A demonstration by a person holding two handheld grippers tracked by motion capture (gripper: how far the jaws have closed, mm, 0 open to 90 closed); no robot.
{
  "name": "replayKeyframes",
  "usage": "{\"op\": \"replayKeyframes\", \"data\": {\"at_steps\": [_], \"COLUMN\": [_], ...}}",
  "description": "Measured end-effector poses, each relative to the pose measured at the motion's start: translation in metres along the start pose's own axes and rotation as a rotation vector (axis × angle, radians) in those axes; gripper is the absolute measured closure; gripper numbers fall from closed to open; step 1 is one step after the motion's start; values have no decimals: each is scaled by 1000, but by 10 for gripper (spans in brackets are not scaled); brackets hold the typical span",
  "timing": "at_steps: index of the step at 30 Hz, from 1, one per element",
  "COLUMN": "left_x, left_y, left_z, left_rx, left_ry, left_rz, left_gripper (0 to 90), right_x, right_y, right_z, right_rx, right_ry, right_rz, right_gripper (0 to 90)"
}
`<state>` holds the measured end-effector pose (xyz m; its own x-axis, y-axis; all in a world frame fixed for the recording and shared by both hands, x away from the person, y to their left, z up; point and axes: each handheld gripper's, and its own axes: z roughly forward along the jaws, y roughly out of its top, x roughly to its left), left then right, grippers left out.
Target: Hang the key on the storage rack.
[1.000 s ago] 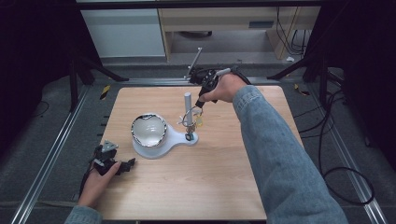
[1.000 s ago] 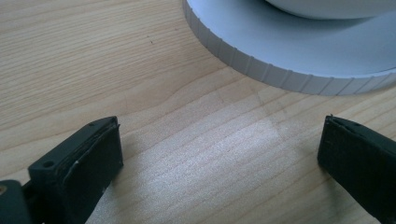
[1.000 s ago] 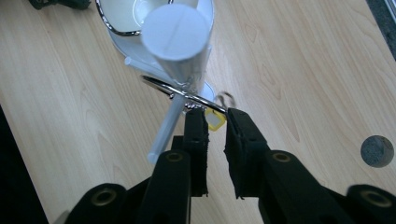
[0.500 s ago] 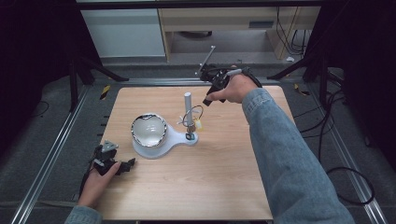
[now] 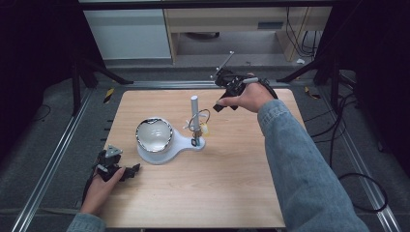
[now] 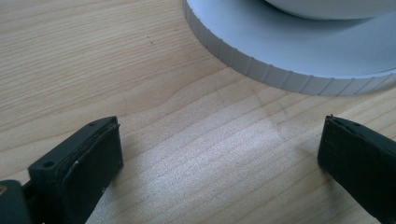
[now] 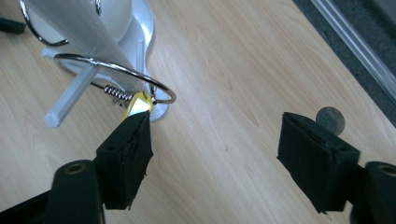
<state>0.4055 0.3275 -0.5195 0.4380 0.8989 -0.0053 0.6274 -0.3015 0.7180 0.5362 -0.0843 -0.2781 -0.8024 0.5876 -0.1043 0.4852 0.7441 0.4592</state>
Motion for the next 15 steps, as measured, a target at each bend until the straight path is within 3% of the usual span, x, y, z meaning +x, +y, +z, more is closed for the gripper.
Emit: {"op": "replayKeyframes", "data": {"at_steps": [4,6,15], "left_x": [0,0,0], "left_y": [0,0,0], "left_z": [0,0,0], "left_rx": [0,0,-1], "left_ry": [0,0,0], "left_rz": [0,1,0], "left_gripper": [0,0,0], "right_x": [1,3,8], "right_y": [-4,-5,-24], "right_z": [3,5,12], "right_rx": [-27,-14,-74], "right_ry": [-26,-38,-42], "right_rz": [13,19,24], "right_gripper": [142,97,69]}}
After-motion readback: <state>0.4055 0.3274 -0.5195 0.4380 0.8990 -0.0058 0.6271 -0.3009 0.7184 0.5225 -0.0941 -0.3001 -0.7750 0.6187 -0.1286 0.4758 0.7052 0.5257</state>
